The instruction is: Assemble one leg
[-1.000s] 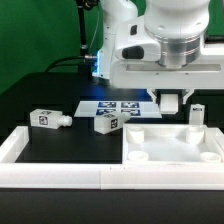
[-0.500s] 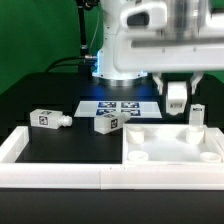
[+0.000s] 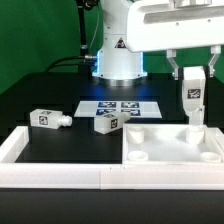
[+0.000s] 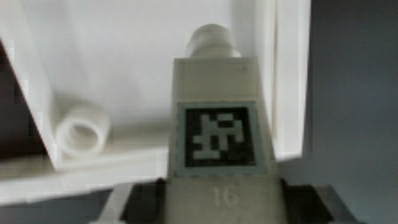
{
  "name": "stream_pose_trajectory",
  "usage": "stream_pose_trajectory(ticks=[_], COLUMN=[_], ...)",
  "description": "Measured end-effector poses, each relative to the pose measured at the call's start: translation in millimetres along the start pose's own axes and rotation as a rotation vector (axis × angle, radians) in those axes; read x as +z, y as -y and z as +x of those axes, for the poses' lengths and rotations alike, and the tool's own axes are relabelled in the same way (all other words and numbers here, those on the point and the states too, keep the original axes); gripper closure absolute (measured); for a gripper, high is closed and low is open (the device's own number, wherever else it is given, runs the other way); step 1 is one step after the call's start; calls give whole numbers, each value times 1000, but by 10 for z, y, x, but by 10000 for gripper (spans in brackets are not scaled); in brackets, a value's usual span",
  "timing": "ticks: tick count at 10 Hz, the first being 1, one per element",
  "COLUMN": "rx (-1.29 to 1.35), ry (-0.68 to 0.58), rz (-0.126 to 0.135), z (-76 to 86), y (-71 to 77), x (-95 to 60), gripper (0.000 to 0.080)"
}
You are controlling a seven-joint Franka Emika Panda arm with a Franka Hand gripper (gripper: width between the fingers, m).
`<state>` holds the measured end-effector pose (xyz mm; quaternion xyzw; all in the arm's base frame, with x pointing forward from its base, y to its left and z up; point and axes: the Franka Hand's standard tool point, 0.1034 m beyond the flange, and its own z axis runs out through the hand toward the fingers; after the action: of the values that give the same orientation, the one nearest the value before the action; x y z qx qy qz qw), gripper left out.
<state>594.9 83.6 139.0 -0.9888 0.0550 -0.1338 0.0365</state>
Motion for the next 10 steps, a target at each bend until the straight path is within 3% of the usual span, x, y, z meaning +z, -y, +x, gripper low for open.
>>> stream_pose_trajectory(ticks=[1,3,4,5,6,10], rx=[-54,-134,-190,-208,-198,-211], ry=[-70,-205,-197,-217,-219,-217], rz=[-12,-13,-25,-21,-14,-18], z=[-107,137,225,282,269,274], y=[26,112,91,168,229,229], x=[140,137,167,165,154,224], gripper=[512,512,512,512,512,512])
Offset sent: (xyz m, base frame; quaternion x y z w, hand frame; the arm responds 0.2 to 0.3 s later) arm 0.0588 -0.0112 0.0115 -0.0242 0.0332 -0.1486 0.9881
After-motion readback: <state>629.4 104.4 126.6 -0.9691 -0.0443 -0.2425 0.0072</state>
